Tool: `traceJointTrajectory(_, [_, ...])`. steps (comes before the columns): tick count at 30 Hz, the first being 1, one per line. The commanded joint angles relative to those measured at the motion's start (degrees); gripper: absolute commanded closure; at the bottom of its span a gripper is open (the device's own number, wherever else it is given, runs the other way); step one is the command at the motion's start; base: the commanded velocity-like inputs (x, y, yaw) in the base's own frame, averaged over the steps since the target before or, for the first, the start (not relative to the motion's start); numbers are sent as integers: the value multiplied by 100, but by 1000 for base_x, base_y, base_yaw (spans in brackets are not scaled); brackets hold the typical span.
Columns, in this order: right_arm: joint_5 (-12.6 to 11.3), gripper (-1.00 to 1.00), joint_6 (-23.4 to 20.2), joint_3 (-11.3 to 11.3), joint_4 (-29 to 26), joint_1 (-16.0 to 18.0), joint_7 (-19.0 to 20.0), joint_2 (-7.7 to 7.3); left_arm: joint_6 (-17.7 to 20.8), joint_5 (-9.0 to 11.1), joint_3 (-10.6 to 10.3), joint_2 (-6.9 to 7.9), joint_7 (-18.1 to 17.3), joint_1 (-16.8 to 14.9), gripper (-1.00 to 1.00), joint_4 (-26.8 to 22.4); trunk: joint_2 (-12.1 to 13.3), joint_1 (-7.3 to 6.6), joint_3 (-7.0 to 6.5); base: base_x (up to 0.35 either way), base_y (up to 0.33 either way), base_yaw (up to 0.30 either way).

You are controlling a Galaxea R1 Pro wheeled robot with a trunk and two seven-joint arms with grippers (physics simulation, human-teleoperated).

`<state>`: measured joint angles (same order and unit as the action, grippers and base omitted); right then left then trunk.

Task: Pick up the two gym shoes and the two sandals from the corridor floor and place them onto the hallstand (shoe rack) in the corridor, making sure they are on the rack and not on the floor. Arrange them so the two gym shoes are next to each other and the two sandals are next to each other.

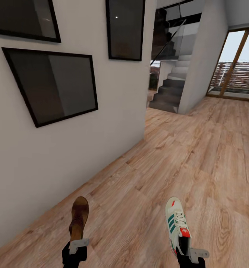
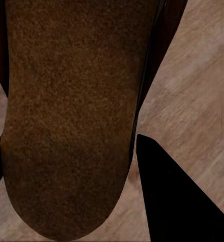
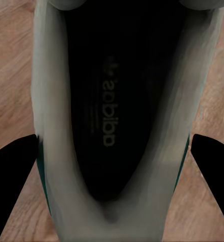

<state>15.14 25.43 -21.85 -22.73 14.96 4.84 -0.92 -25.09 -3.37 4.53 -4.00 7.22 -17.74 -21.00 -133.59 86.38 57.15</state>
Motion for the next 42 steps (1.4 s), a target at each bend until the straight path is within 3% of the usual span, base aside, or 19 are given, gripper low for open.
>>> traceJointTrajectory(1, [24, 100, 23, -48, 6, 7, 43, 4, -13, -59, 39, -5, 7, -2, 100, 0, -2, 2, 5, 309, -92, -300])
traceJointTrajectory(42, [16, 100, 32, -48, -3, 7, 43, 2, -13, -59, 43, -4, 7, -2, 100, 5, -2, 2, 5, 314, -64, -300])
